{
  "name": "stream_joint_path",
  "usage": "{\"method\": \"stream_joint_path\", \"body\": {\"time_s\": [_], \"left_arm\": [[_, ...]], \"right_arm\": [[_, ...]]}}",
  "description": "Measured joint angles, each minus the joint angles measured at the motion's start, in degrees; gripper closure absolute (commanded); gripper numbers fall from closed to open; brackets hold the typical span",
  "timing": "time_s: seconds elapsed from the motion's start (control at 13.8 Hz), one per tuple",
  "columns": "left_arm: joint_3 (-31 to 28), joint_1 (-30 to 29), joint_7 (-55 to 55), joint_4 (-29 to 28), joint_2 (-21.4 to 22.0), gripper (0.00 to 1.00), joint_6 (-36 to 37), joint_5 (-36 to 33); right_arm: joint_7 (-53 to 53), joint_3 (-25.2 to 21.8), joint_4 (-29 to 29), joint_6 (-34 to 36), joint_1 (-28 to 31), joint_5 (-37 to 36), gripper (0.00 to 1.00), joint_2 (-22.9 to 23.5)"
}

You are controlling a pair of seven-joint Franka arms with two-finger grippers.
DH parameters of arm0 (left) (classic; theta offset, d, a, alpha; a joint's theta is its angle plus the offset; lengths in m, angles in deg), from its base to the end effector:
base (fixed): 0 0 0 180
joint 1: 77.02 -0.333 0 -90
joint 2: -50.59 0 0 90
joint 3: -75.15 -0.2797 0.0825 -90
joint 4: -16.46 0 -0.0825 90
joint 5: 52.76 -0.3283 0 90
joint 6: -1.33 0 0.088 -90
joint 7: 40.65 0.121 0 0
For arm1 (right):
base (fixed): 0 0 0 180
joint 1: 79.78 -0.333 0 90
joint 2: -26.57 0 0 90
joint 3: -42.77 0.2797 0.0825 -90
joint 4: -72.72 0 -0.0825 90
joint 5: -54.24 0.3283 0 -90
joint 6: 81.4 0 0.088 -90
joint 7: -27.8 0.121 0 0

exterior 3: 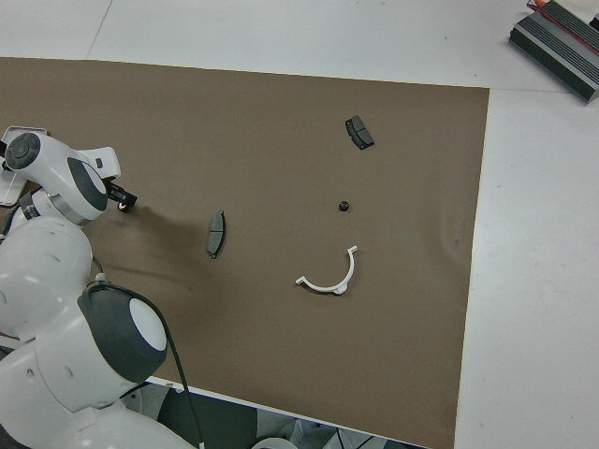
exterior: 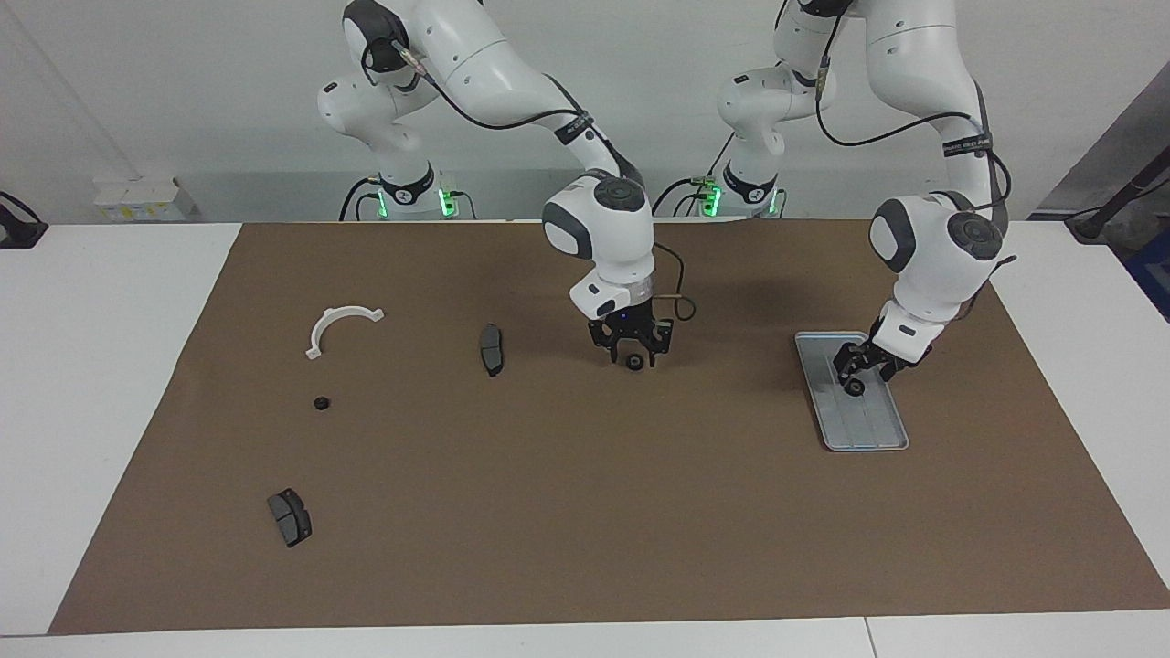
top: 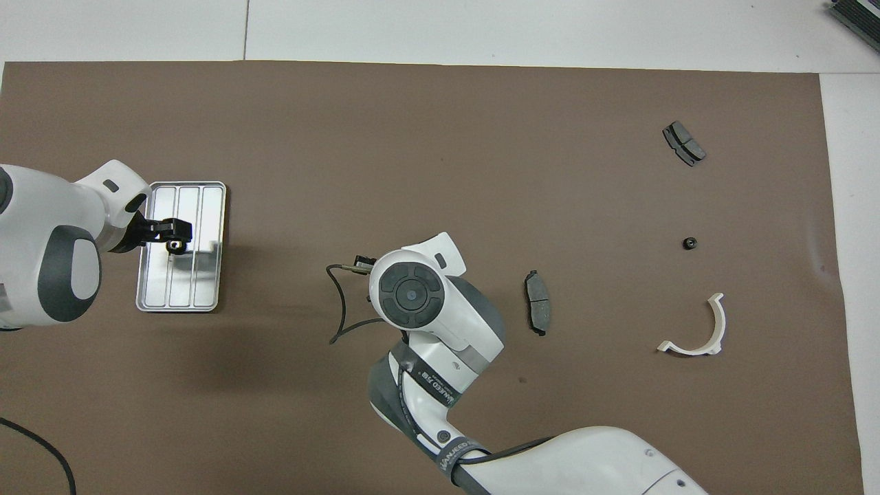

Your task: Pick bearing gear from pile to tray

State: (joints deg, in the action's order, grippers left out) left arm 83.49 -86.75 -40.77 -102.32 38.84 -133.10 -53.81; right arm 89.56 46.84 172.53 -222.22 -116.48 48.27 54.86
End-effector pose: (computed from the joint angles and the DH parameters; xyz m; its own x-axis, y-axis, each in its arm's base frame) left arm 0.5367 0.0149 0.3258 0.9974 0.0185 0.0703 0.0175 -0.9997 0.0157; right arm 0.4782 0.4055 0.3046 0.9395 -0.3093 0.1470 -0.2838 -0.9434 -0.1713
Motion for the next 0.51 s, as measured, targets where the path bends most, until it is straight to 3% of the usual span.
{"method": "stream_joint_path", "body": {"time_s": [0.22, 0.51], "left_arm": [[0.38, 4.39, -4.66, 1.68, -0.01, 0.17, -0.05, 0.04], [0.71, 16.51, -20.12, 2.6, -0.05, 0.18, -0.17, 0.04]], "right_arm": [[-4.01, -0.39, -0.15, 0.12, 5.16, -0.12, 0.0, -1.82], [-15.31, -0.51, 4.08, 0.55, 14.5, -0.13, 0.0, -5.93]]}}
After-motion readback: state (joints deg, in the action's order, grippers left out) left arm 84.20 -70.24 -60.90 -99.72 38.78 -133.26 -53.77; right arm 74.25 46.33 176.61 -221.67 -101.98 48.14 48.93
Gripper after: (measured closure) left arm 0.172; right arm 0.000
